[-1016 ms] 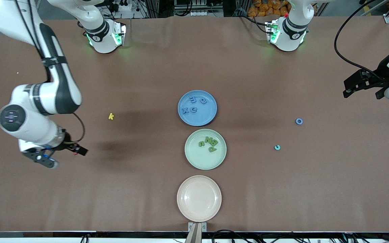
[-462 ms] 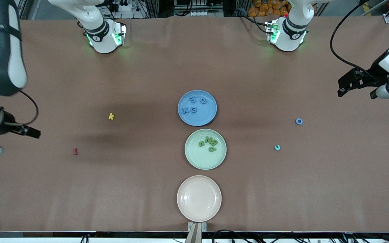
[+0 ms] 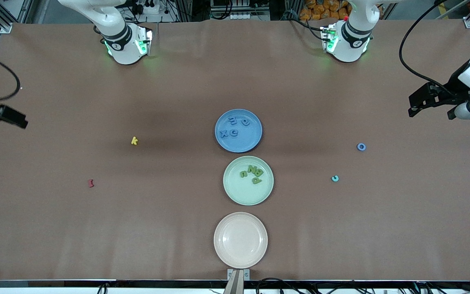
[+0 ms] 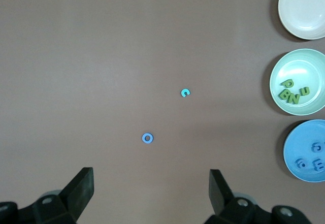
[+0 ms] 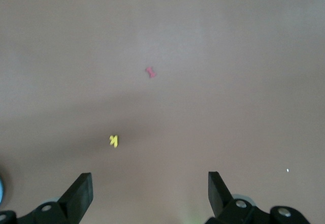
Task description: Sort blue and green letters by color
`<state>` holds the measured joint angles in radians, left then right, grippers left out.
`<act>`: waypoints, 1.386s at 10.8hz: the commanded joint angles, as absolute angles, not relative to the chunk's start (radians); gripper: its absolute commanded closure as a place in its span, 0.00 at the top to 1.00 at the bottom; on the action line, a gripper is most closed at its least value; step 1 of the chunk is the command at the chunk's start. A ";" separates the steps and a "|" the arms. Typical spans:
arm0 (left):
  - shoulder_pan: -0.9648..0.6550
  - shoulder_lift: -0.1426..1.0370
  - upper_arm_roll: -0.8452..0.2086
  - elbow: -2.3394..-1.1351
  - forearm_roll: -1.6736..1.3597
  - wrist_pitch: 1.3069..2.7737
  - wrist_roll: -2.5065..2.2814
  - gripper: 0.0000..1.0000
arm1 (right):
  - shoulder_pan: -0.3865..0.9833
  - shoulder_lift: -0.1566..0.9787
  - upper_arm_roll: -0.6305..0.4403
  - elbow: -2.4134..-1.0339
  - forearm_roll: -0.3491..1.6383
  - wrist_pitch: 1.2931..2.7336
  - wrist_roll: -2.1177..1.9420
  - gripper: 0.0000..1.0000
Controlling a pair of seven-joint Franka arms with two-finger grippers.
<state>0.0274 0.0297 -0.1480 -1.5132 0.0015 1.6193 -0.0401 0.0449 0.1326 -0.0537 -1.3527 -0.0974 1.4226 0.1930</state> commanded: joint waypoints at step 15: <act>0.028 0.021 -0.150 -1.511 0.006 1.603 -0.020 1.00 | 0.017 0.057 0.038 -1.494 -0.025 1.597 0.227 1.00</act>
